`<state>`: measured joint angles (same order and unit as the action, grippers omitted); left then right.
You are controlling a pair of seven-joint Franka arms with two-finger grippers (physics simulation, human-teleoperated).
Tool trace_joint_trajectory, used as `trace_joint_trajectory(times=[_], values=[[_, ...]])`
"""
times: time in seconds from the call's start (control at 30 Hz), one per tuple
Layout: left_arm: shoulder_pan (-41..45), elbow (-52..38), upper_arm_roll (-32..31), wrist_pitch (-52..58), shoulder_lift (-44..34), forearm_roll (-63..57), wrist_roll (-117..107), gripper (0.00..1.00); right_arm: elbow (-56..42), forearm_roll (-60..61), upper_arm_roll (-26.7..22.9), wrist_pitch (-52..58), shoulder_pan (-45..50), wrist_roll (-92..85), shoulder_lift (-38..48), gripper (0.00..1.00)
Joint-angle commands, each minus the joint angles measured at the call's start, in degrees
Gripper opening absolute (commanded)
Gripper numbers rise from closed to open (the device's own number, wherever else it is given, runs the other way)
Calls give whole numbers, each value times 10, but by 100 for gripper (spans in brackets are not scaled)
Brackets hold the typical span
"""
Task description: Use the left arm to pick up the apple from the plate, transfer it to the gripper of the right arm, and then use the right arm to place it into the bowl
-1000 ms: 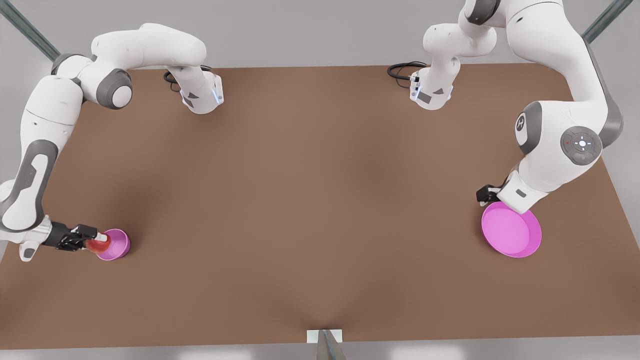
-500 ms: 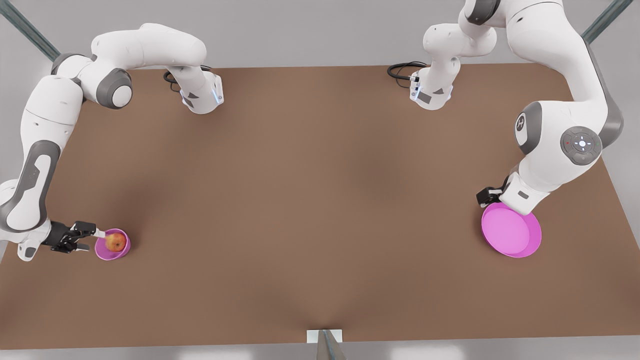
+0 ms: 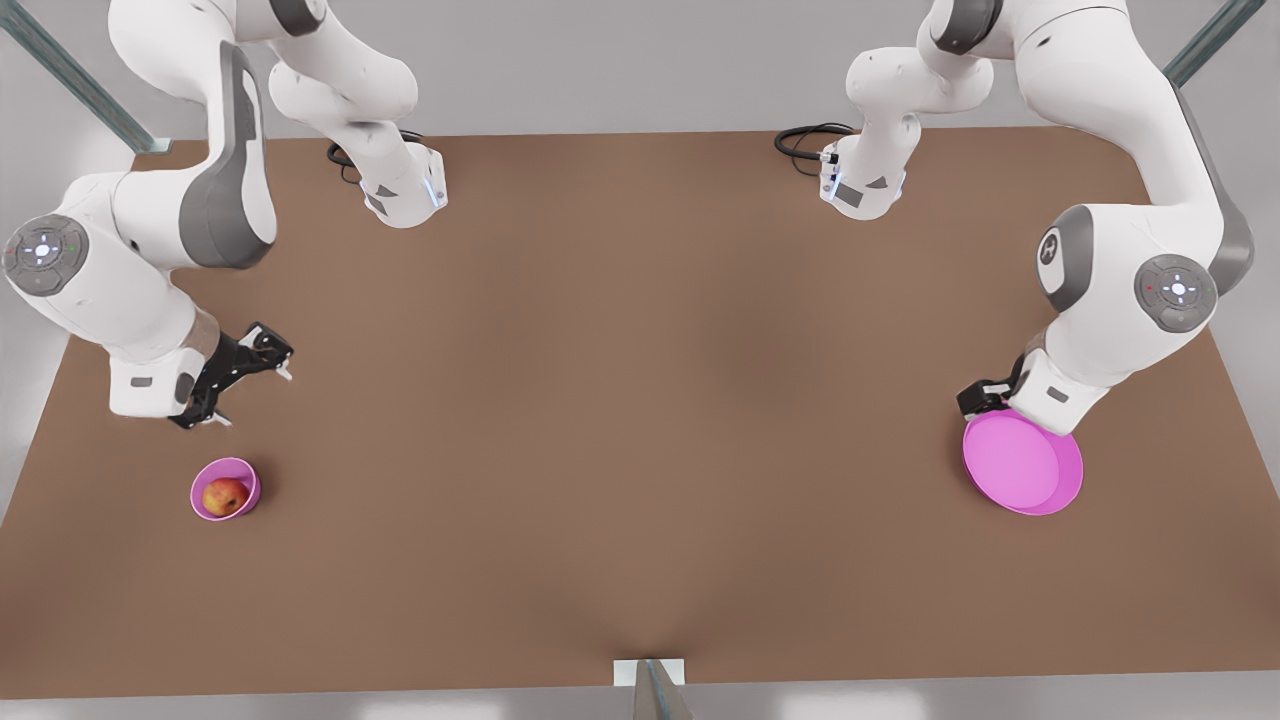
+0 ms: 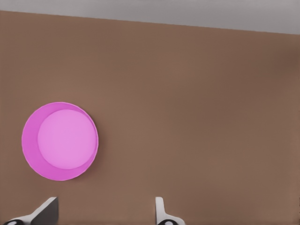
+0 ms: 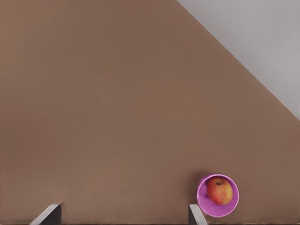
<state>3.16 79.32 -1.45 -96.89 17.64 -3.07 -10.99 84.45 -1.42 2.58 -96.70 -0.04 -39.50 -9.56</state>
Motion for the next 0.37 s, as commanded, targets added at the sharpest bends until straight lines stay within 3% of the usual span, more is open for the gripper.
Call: trace_joint_trajectory(times=[0.0,0.33], values=[[0,0,0,0,-1,4,-15,100,2,-11,4,-5,-21,411,24,100],[0,0,0,0,-1,3,-16,100,-11,5,6,-2,-5,471,-14,100]])
